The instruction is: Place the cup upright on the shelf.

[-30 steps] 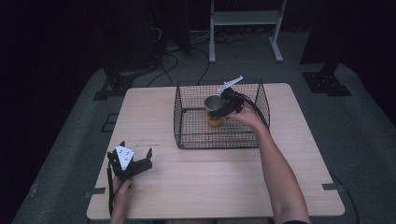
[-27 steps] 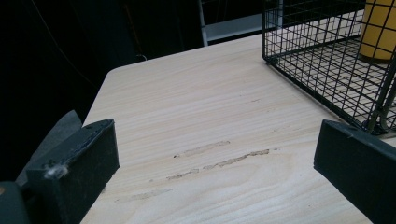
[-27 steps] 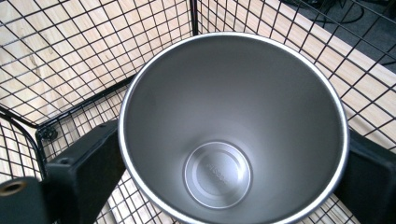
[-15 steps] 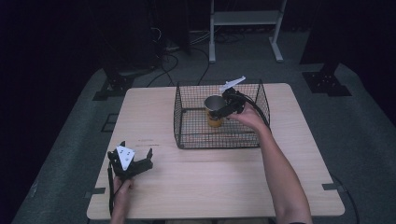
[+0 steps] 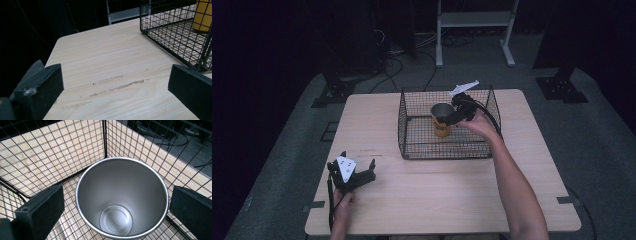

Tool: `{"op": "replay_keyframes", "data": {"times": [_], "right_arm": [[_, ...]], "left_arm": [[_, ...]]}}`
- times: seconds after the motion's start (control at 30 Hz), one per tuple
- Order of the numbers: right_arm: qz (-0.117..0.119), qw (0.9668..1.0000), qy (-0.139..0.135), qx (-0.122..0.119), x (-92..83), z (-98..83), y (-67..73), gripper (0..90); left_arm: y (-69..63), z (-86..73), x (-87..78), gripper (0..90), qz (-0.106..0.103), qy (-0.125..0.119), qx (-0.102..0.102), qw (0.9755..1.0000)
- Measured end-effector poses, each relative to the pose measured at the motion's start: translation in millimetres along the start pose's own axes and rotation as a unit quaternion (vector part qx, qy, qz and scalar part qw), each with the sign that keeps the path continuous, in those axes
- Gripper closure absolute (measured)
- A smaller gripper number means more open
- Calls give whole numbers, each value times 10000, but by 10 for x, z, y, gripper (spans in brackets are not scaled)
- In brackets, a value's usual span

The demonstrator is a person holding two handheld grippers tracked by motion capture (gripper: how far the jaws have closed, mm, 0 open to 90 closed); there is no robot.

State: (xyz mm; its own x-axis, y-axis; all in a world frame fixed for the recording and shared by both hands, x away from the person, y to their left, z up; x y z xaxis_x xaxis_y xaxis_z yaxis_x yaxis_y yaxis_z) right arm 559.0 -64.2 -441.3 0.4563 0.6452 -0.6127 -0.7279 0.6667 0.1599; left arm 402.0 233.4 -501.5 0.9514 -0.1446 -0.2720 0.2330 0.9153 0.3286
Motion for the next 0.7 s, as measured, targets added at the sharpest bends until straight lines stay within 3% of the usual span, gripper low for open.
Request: {"op": "replay_keyframes", "data": {"times": [0.7], "right_arm": [[230, 9986, -460, 87, -357, 176, 77, 0]], "left_arm": [[3, -5, 5, 0, 42, 35, 11, 10000]]}}
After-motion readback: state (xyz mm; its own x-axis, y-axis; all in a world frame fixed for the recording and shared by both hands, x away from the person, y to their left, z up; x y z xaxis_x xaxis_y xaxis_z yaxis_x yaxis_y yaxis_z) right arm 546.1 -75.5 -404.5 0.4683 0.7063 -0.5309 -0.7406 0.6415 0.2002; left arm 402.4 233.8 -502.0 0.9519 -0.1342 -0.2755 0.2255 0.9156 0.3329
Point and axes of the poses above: each handheld gripper's, and its own axes: x roughly forward along the jaws, z roughly out of its top, y roughly to its left, the point moved 10 cm from there along x, roughly forward along the jaws, and after that the axes turned 9 degrees about x, right-handed, at the moved point
